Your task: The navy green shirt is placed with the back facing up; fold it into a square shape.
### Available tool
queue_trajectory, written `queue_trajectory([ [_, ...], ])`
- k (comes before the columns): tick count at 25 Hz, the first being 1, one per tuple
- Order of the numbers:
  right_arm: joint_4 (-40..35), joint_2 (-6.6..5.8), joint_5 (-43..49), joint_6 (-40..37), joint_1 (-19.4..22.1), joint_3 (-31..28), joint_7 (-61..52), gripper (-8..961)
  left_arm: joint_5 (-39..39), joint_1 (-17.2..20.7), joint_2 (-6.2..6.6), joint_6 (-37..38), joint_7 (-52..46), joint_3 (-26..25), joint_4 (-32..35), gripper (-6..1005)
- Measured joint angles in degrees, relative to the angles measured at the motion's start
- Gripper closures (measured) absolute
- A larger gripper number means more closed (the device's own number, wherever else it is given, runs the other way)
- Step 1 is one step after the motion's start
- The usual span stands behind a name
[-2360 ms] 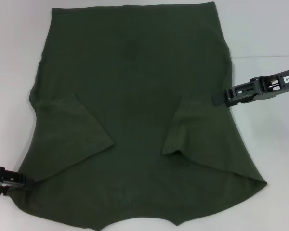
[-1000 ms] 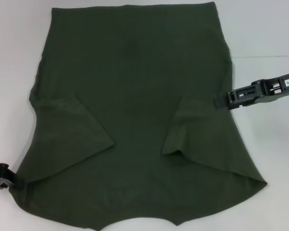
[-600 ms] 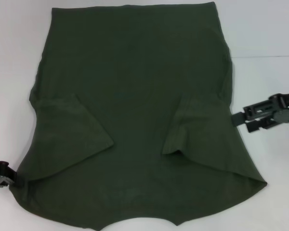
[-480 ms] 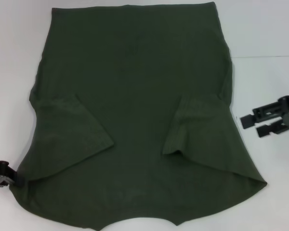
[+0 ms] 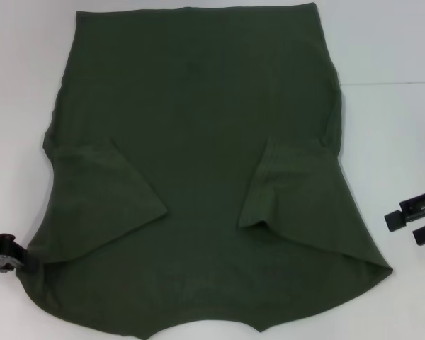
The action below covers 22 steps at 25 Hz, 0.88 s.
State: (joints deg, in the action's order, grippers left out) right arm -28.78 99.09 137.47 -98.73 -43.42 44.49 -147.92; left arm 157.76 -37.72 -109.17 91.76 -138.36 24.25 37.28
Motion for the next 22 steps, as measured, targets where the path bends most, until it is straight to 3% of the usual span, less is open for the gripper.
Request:
queue_trajectory([
  [9,2.9,0.64,0.9,4.1,1.3,0.4,0.5,43,0.0,-0.2,0.12,-0.1,-0.1,0.0,-0.3,983],
  [16,3.6,2.47,1.4,6.7,1.7,0.5,1.6,44,0.0,-0.3,0.11,-0.2,-0.1,0.0,-0.5,983],
  [22,3.7,3.30,3.2,8.8,1.8,0.5,3.0,44,0.0,-0.3,0.11,-0.4,-0.1,0.0,-0.5,984],
])
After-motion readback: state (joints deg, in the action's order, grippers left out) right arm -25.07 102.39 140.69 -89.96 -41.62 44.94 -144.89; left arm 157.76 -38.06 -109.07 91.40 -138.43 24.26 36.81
